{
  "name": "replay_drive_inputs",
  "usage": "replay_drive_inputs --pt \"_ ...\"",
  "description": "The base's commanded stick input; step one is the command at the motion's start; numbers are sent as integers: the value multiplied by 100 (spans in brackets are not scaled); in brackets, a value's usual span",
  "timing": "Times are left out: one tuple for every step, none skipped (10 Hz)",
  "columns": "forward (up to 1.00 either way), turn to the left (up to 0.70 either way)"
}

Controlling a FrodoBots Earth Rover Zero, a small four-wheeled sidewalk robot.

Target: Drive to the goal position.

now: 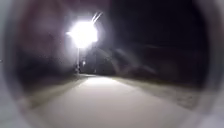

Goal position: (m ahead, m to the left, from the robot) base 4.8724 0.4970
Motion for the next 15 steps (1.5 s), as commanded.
replay_drive_inputs --pt "100 0" --pt "100 0" --pt "100 0" --pt "100 0" --pt "100 0" --pt "100 0" --pt "100 0" --pt "100 0" --pt "100 0" --pt "100 0" --pt "100 0" --pt "100 0" --pt "100 0" --pt "100 0" --pt "100 0"
